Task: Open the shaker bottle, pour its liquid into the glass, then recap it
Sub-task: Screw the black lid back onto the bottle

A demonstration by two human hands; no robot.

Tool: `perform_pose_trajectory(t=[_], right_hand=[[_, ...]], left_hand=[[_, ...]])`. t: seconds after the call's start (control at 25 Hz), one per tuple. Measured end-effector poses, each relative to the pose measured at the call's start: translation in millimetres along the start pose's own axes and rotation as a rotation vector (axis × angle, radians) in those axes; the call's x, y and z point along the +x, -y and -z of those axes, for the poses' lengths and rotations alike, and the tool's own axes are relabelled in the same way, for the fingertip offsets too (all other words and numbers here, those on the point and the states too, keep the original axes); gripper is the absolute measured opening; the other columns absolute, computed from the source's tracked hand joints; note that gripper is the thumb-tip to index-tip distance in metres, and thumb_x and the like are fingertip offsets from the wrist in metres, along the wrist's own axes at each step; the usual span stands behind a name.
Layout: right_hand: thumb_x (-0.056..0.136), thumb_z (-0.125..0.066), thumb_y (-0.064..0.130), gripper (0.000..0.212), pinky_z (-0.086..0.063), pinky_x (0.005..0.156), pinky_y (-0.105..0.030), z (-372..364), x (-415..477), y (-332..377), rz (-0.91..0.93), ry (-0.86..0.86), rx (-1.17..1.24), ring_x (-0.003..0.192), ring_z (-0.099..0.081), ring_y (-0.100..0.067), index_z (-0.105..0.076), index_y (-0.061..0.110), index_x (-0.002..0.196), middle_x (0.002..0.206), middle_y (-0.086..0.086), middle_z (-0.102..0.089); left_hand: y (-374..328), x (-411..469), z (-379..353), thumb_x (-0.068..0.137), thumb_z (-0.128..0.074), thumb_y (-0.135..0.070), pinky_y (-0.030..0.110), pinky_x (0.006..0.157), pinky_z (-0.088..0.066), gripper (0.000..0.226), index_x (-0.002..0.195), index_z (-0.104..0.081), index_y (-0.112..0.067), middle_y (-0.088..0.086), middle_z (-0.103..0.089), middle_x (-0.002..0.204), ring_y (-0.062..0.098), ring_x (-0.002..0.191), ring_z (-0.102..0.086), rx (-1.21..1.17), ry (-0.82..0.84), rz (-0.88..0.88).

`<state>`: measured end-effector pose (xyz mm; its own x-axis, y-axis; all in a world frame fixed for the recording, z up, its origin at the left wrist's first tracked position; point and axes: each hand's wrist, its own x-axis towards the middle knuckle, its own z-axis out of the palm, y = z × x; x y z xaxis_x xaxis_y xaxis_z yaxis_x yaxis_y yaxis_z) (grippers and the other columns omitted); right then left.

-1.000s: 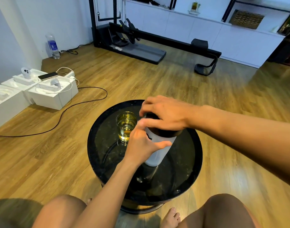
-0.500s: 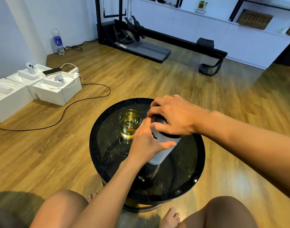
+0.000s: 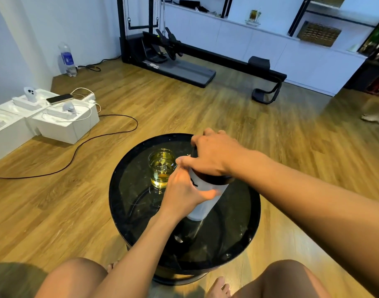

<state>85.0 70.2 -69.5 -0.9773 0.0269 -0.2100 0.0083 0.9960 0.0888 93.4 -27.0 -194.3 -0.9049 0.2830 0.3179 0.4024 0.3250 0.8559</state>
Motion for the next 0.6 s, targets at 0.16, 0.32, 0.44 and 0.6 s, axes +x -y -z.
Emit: perform_pose_trajectory(t=[0.16,0.32,0.44,0.6], right_hand=[[0.091,-0.043,0.065,0.060,-0.044,0.099,-0.052,-4.4,-8.7,-9.6,0.066,-0.101,0.017,0.121,-0.047,-0.037,-0.053,0.026,0.135,0.131,-0.010,-0.050],[0.088,-0.038,0.075,0.077,-0.037,0.105,-0.056,-1.9,-0.3,3.0,-0.090,0.000,0.055,0.132,-0.039,-0.043,-0.045,0.024,0.145,0.143,-0.013,-0.042],[0.090,-0.036,0.072,0.065,-0.041,0.100,-0.051,0.8,-10.9,-11.0,0.119,-0.083,0.002,0.120,-0.047,-0.034,-0.052,0.029,0.136,0.133,-0.009,-0.049],[0.091,-0.044,0.066,0.062,-0.039,0.099,-0.049,-5.1,-1.3,-1.3,-0.060,-0.069,0.057,0.126,-0.044,-0.038,-0.051,0.026,0.138,0.137,-0.010,-0.048]], left_hand=[[1.5,3.0,-1.9,0.055,-0.093,-0.028,0.031,0.092,-0.045,0.087,0.124,-0.051,0.004,0.014,-0.061,0.119,0.031,0.116,-0.057,0.009,-0.013,-0.046],[3.0,2.2,-3.5,0.057,-0.093,-0.026,0.031,0.089,-0.044,0.090,0.127,-0.049,0.008,0.018,-0.062,0.115,0.032,0.113,-0.057,0.020,-0.027,-0.033],[1.2,3.0,-2.8,0.057,-0.092,-0.028,0.035,0.100,-0.044,0.092,0.130,-0.050,0.008,0.020,-0.060,0.124,0.033,0.124,-0.053,0.057,-0.015,-0.082],[2.8,3.7,-3.9,0.055,-0.093,-0.026,0.033,0.084,-0.047,0.084,0.120,-0.051,0.007,0.016,-0.061,0.107,0.030,0.102,-0.059,0.008,0.006,-0.039]])
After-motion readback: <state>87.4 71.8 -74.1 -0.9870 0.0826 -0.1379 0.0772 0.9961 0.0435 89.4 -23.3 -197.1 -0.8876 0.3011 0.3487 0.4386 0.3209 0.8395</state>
